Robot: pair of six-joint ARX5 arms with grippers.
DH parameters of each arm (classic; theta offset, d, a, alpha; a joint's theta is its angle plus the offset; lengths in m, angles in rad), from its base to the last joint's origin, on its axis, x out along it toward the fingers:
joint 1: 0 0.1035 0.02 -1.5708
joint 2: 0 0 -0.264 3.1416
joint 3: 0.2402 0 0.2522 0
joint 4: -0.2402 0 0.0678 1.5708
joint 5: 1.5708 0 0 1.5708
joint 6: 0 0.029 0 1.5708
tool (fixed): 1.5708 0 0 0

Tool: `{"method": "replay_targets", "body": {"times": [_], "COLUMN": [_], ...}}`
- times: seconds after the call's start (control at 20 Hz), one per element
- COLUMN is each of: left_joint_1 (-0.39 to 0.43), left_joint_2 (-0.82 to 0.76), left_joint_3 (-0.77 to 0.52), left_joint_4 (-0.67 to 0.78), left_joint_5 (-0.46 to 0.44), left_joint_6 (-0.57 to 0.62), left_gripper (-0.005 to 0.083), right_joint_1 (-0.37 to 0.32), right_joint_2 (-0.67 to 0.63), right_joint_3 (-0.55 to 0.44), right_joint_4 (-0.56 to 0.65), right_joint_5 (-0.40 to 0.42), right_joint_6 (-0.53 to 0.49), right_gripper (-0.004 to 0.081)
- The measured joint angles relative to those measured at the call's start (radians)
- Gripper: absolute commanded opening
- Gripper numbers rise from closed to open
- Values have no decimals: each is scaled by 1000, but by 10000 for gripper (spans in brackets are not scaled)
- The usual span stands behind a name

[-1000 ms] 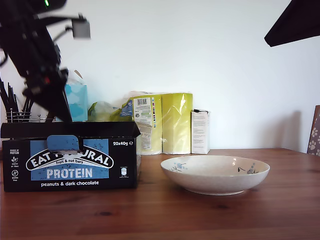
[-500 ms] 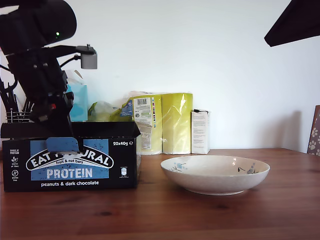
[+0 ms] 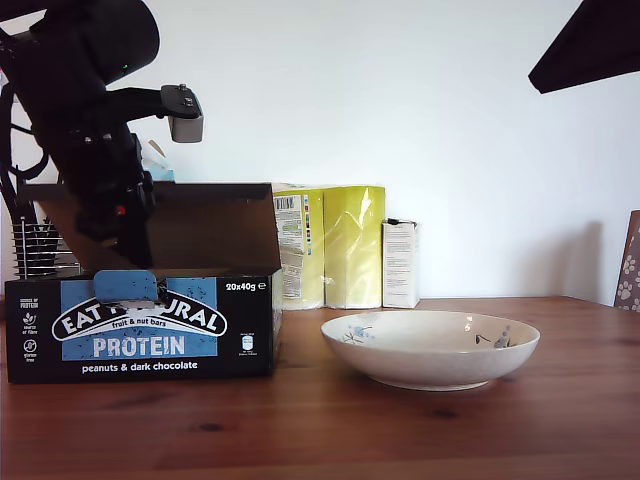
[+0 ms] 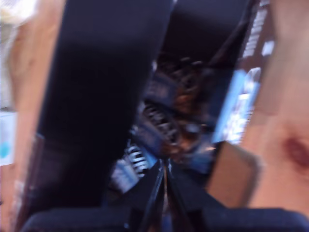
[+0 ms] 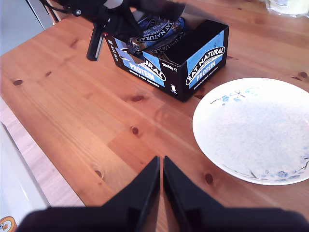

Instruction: Open the carton box of snackbars

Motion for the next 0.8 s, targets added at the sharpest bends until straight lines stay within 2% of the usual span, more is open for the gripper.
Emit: {"method": "replay_targets", "body": {"times": [0.2,0.5,0.8], "left_joint_1": [-5,1,57], "left_joint_2": [-2,-89,-95], "left_joint_3": [0,0,1], "left_joint_4": [150,418,468], "left_joint_5": [-72,-87,-3], "left_joint_6": [25,17,-81], "left_gripper": [-21,-20,-18], "right_joint_1": [0,0,0], "right_joint_2": [0,0,0], "right_joint_3": [0,0,0], "right_joint_4": [0,0,0], "right_joint_5": [0,0,0], "right_joint_6": [0,0,0], "right_gripper": [-13,-13,-13]}}
